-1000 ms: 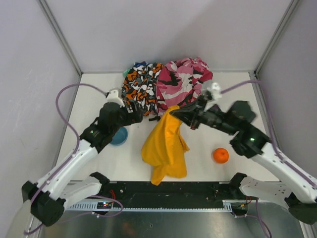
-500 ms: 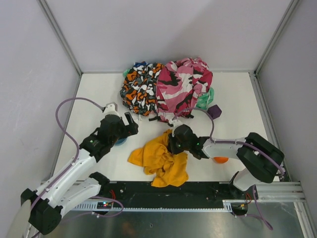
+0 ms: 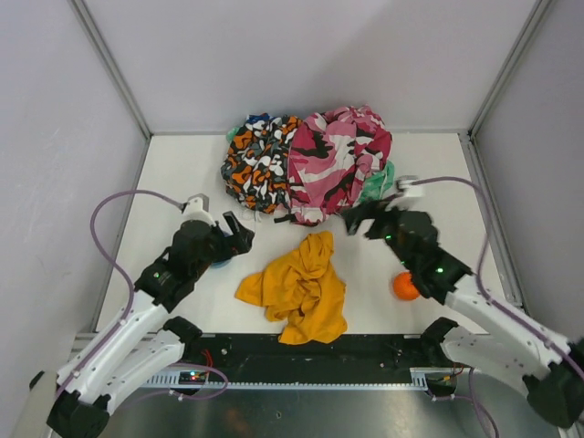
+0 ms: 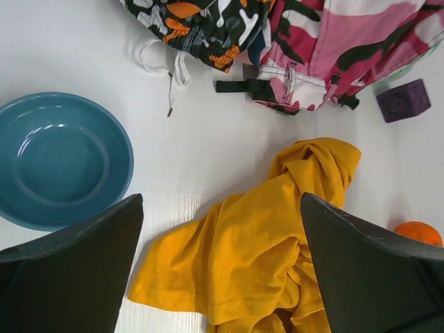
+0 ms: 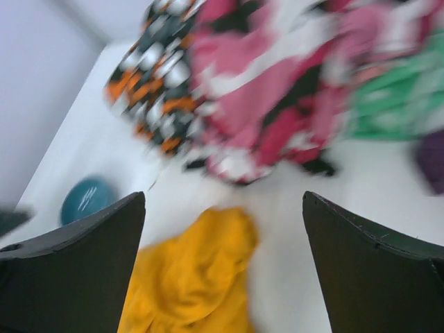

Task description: Pick out a specific cloth from the pile

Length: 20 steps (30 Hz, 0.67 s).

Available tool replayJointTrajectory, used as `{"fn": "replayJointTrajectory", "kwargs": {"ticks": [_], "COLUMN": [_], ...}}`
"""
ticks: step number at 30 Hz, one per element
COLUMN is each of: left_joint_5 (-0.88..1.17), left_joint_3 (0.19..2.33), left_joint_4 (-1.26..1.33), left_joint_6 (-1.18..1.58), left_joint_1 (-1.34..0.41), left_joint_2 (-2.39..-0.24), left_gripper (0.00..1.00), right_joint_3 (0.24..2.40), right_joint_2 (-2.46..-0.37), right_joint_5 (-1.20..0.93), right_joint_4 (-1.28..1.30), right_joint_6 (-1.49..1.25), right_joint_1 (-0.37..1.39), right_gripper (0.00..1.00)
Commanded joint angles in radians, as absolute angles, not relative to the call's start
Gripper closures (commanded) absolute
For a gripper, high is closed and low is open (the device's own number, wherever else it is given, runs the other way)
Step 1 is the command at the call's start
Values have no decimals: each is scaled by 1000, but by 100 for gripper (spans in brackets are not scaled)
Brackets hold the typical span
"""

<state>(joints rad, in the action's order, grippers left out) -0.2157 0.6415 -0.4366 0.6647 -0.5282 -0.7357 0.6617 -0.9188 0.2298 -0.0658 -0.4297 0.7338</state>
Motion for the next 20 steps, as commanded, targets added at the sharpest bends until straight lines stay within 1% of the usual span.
{"fn": "replayJointTrajectory", "kwargs": {"ticks": [1,4,7,12,20], "left_joint_5": [-250,-289,-284,-259,-258], "left_joint_3": [607,594,597,622,645], "left_joint_4": [-438,-449,-452,-454,-456], "left_joint_6": [673,667,656,644,641], "left_joint_1": [-531,-531,-531,-531,-531], "left_joint_2": [-644,-614,-612,-644,-656], "left_gripper": [0,0,0,0,0], "right_joint_3": [664,635,619,605,547], "right_joint_2": [-787,-721,-668,-578,-457], "right_joint_5": [379,364,392,470,473], "right_joint_4": [156,262,320,346,288], "right_joint_6": [-495,-535,-550,-589,-552], "right_joint_1": [497,300,208,189,189], "right_gripper": [1,1,1,1,1]}}
